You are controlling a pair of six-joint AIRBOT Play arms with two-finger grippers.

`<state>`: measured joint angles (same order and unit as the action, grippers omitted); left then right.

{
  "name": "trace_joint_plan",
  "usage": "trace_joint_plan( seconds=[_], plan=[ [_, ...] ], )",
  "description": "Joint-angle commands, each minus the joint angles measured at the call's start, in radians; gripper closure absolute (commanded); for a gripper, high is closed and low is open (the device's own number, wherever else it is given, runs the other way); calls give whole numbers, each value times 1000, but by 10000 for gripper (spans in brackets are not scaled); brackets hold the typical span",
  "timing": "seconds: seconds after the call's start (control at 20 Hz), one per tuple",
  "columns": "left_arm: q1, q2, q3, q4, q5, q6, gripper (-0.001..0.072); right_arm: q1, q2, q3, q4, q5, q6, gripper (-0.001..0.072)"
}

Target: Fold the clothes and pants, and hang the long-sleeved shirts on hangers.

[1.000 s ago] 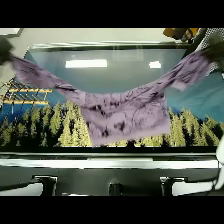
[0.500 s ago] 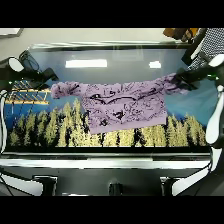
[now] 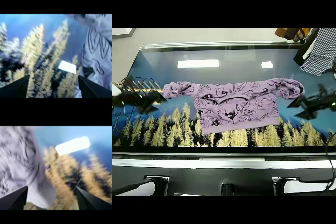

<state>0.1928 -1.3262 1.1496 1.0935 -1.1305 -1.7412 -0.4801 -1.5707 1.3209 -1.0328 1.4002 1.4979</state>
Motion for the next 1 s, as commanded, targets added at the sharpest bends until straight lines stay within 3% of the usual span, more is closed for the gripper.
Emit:
trace_joint_plan(
  seconds=[0.0, 0.2, 0.25, 0.3, 0.35, 0.4, 0.45, 0.85, 0.9, 0.95],
  plan=[
    [-40, 79, -273, -244, 136, 92, -13, 53, 45, -226, 66, -146, -54, 39],
    [-154, 64, -334, -283, 194, 103, -13, 159, 43, -272, 85, -290, -26, 42],
    [-182, 56, -334, -291, 207, 103, -13, 183, 42, -272, 90, -293, -17, 74],
    [-214, 43, -334, -304, 222, 103, -13, 202, 42, -272, 89, -285, -17, 181],
    [-243, 28, -334, -322, 235, 103, -13, 213, 42, -272, 87, -272, -14, 382],
    [-275, 8, -334, -348, 246, 104, -13, 220, 47, -272, 87, -254, -12, 632],
    [-306, -13, -334, -372, 256, 104, -13, 220, 57, -272, 85, -243, -8, 670],
    [-462, -116, -334, -414, 295, 103, -8, 220, 146, -272, 15, -180, 62, 670],
    [-469, -121, -334, -414, 301, 101, 24, 220, 148, -272, 19, -169, 62, 670],
    [-476, -127, -334, -414, 302, 100, 188, 220, 148, -272, 30, -157, 62, 670]
  ],
)
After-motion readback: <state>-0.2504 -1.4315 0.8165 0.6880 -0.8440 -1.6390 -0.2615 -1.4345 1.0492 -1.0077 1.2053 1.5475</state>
